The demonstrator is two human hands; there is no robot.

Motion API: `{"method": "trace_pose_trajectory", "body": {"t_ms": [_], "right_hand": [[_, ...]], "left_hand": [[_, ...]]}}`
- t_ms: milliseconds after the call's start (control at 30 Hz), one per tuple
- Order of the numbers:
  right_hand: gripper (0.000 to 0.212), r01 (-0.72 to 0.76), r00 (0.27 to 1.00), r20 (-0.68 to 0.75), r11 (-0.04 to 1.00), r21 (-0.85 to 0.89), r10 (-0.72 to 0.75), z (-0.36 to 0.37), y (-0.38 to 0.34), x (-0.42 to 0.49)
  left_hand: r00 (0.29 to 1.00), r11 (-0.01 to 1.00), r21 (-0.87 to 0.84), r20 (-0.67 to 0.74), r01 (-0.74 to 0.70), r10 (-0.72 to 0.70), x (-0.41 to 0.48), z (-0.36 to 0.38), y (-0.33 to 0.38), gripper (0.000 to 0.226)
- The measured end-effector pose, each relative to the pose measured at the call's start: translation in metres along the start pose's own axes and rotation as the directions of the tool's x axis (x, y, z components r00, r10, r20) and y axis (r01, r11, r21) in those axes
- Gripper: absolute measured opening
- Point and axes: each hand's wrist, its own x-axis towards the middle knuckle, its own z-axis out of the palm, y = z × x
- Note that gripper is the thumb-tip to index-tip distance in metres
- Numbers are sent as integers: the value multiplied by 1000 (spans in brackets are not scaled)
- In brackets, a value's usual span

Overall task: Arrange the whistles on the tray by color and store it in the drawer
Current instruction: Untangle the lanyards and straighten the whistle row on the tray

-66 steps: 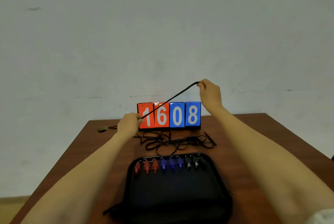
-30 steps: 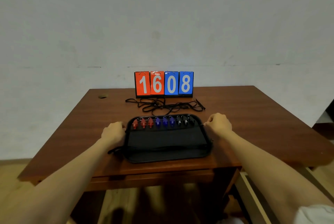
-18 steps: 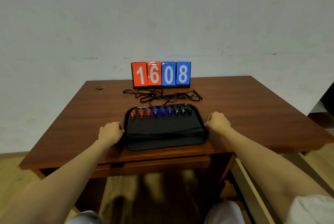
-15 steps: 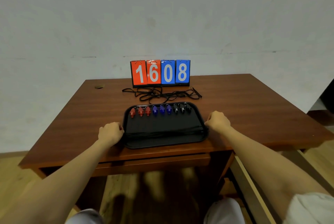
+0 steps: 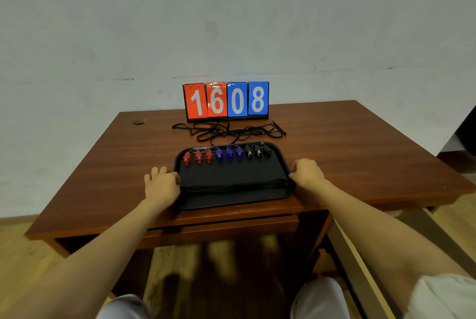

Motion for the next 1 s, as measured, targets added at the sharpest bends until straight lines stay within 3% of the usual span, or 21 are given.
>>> {"method": "trace_pose_trajectory", "body": {"t_ms": [167,300,600,1000], "right_hand": [[28,244,969,39,969,-44,-242,3,-11,1],[35,368,929,125,894,-256,-347,10,-13,-2],[40,387,921,168,871,-302,-350,20,-5,-6],[40,356,933,16,918,-178,-359,-10,-23,33]], "left_hand": [[988,988,-39,-3,-153,153,-2,4,19,31],[975,977,-36,65,-211,213,-7,10,29,37],[962,967,29,113,-252,248,-12,17,37,46],[933,932,-60,32,-357,359,25,0,106,46]]}}
